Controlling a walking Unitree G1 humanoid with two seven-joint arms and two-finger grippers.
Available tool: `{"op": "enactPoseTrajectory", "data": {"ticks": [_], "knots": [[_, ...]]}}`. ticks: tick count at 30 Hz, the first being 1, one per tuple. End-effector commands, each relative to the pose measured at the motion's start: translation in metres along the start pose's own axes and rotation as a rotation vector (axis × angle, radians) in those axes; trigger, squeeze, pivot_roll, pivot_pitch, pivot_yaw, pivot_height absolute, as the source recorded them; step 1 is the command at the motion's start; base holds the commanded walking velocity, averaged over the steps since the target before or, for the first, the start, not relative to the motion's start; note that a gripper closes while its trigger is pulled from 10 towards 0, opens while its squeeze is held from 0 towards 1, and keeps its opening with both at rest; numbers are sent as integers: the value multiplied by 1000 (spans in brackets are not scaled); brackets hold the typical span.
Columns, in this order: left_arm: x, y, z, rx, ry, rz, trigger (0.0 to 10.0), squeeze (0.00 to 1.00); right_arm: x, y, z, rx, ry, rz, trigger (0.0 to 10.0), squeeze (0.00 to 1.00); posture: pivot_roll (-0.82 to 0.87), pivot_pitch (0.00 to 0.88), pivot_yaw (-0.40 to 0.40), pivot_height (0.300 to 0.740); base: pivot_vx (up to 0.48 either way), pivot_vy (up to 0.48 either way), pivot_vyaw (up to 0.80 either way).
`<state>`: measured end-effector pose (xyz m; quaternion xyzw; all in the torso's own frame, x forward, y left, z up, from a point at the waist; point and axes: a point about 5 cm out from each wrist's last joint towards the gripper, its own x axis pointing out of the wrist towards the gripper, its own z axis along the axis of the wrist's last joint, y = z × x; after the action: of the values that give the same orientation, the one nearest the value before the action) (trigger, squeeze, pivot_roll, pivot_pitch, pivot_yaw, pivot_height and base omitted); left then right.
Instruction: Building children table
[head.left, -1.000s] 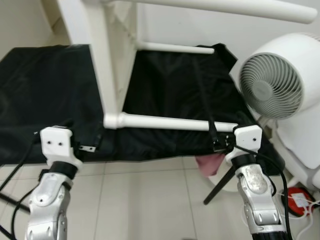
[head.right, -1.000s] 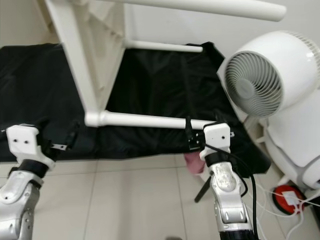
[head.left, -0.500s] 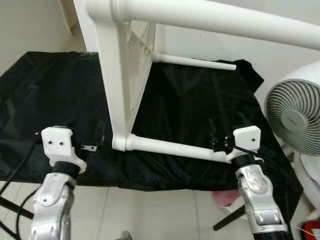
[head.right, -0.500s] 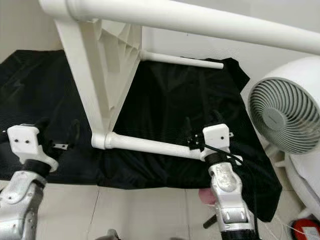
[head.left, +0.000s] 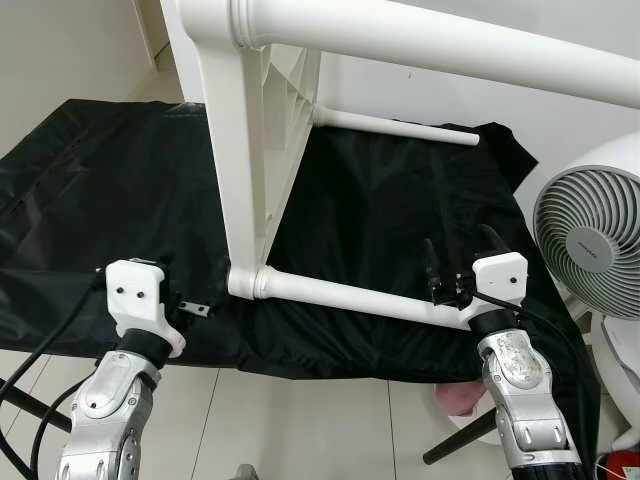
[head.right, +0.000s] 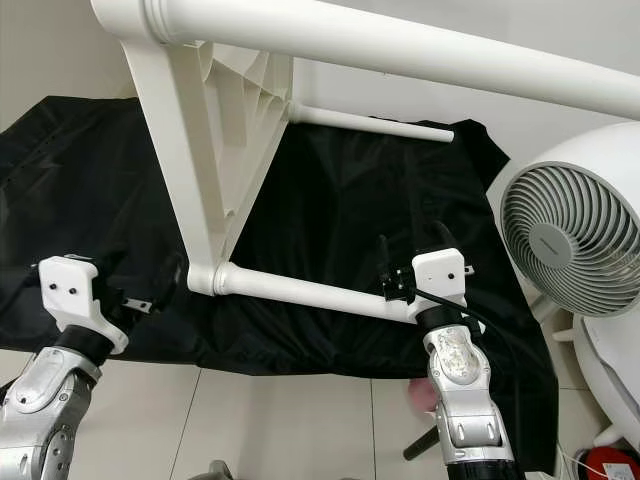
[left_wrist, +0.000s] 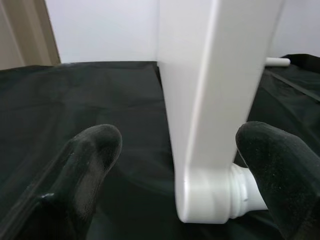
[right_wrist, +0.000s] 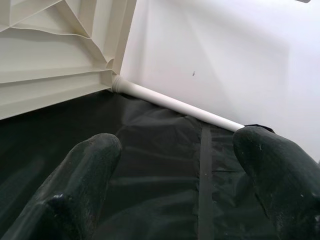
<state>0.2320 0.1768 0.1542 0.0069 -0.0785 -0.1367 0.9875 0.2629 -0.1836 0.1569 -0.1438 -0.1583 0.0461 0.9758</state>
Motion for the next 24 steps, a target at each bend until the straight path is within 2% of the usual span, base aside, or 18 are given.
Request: {"op": "enactPoseTrajectory", "data": {"ticks": [1,4,5,7,8,10,17,19,22,23,24], "knots": [[1,-12,-2,3,20,-196,10000,1000,0,3,-1,3,7,12,10000,0,-66,73,23,740,0,0,0],[3,-14,-2,15,22,-207,10000,1000,1,3,-1,2,7,13,10000,0,-66,73,23,740,0,0,0],[5,-16,-2,24,25,-221,10000,133,1,3,-1,1,4,15,10000,0,-73,77,27,740,0,0,0],[5,-16,-2,24,25,-221,10000,133,1,3,-1,1,4,15,10000,0,-73,77,27,740,0,0,0],[9,-17,-2,32,25,-228,10000,0,1,3,0,0,3,14,10000,0,-73,77,27,740,0,0,0],[9,-17,-2,32,25,-228,10000,0,1,3,0,0,3,14,10000,0,-73,77,27,740,0,0,0],[26,-20,-1,21,17,-247,10000,0,5,5,3,-3,-11,10,10000,0,-86,84,30,740,0,0,0],[26,-20,-1,21,17,-247,10000,0,5,5,3,-3,-11,10,10000,0,-86,84,30,740,0,0,0],[50,-25,3,19,10,-206,10000,0,10,6,6,3,-25,5,10000,0,-88,88,32,740,0,0,0],[50,-25,3,19,10,-206,10000,0,10,6,6,3,-25,5,10000,0,-88,88,32,740,0,0,0],[57,-26,4,20,5,-188,10000,0,11,7,6,6,-27,4,10000,0,-89,89,34,740,0,0,0]]}}
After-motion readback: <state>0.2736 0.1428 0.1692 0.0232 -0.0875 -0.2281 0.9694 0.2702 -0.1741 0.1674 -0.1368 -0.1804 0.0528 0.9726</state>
